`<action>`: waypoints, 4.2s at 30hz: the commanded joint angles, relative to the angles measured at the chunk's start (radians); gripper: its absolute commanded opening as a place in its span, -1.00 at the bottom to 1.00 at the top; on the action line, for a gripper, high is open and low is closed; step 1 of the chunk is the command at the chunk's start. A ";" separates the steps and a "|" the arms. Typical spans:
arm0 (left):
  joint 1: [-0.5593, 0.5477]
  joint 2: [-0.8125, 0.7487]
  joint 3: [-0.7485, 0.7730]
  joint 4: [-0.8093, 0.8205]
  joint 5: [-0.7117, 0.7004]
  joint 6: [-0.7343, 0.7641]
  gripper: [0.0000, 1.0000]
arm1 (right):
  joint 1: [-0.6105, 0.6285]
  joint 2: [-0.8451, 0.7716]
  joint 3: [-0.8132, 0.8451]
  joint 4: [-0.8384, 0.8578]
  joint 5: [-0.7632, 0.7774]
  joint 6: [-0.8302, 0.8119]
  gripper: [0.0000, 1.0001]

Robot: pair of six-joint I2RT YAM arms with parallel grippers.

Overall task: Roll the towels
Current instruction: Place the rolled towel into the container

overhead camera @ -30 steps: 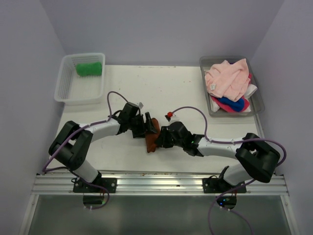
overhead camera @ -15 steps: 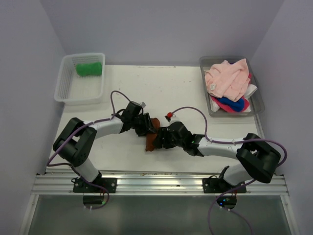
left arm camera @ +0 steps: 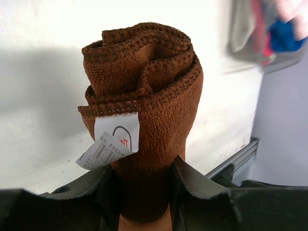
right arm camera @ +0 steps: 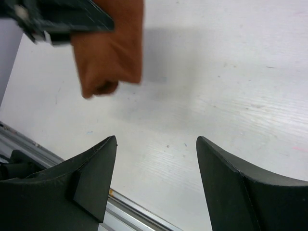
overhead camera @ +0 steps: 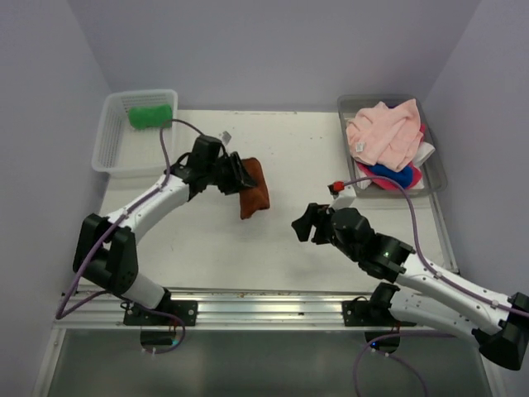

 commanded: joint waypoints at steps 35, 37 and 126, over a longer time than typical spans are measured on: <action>0.789 0.608 0.634 0.455 -0.218 -0.302 -0.31 | -0.001 0.084 0.114 -0.308 0.096 0.146 0.42; 0.782 0.674 0.683 0.480 -0.232 -0.310 -0.30 | -0.001 0.136 0.155 -0.322 0.098 0.135 0.42; 0.158 -0.124 0.161 -0.064 -0.420 0.217 0.99 | -0.143 0.184 0.289 -0.402 0.247 -0.055 0.52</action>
